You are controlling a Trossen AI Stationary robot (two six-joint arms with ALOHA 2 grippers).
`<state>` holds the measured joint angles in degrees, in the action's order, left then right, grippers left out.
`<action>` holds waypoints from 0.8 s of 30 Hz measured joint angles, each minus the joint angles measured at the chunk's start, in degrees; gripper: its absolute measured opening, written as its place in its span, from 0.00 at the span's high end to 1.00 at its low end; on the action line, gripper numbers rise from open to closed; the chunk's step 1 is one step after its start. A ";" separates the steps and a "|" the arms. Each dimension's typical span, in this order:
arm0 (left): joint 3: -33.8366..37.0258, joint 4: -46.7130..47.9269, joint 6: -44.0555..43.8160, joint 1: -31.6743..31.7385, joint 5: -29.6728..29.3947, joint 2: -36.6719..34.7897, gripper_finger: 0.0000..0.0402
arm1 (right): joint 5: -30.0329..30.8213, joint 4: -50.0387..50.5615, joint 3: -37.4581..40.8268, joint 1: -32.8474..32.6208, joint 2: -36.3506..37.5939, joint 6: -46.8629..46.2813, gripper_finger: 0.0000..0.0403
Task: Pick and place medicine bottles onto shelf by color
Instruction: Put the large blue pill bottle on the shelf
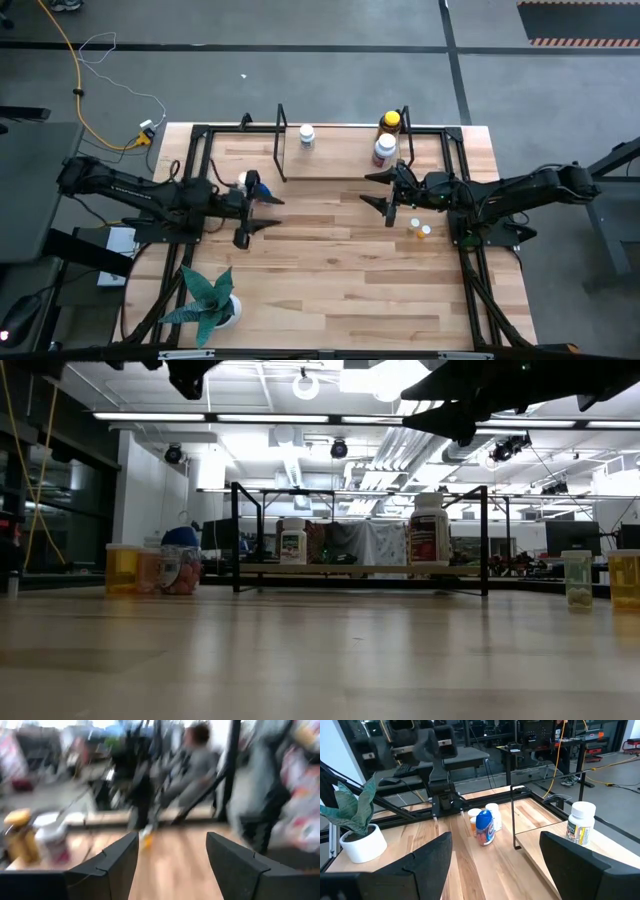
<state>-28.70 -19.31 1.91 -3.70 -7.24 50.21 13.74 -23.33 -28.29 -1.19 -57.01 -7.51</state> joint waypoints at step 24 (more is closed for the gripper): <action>-21.15 64.96 13.24 7.68 -15.95 17.09 0.37 | 0.00 0.42 0.00 0.00 0.00 -1.19 0.28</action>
<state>-49.85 45.65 15.15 3.98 -23.18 67.30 13.74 -22.92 -28.29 -1.19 -57.01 -8.70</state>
